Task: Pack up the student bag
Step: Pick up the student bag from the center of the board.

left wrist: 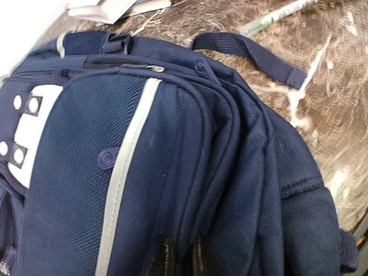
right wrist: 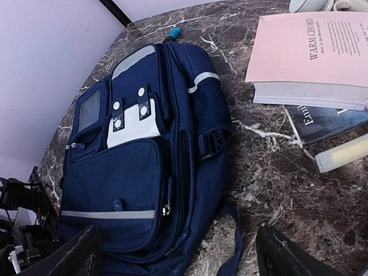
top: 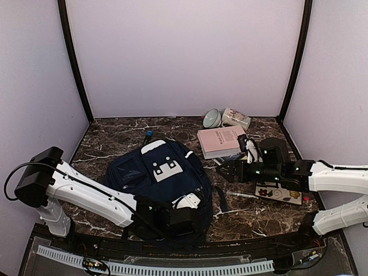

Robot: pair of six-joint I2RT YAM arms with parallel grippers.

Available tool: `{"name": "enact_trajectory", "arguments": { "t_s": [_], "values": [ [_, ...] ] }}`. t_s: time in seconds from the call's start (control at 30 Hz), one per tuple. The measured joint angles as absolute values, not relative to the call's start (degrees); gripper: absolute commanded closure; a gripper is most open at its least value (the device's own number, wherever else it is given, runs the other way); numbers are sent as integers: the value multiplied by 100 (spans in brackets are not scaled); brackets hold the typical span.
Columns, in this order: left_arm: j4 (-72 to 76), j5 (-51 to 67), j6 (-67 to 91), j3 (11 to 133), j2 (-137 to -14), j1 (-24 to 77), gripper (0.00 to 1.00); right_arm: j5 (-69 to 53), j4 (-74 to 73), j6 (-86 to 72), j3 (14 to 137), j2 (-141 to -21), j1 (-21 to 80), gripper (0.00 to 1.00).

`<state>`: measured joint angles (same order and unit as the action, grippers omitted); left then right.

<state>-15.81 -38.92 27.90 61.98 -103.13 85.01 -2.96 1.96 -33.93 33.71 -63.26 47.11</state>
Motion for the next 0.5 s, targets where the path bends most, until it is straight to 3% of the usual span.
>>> {"name": "enact_trajectory", "arguments": {
  "t_s": [0.33,0.5],
  "values": [
    [-2246,-4759,3409,5457,-9233,8471,100,-864,637,-3444,3330,-6993,4753,15],
    [-1852,-4735,3323,4685,-8176,8460,100,-1013,943,-3503,3339,-7406,4827,22]
  ]
}}
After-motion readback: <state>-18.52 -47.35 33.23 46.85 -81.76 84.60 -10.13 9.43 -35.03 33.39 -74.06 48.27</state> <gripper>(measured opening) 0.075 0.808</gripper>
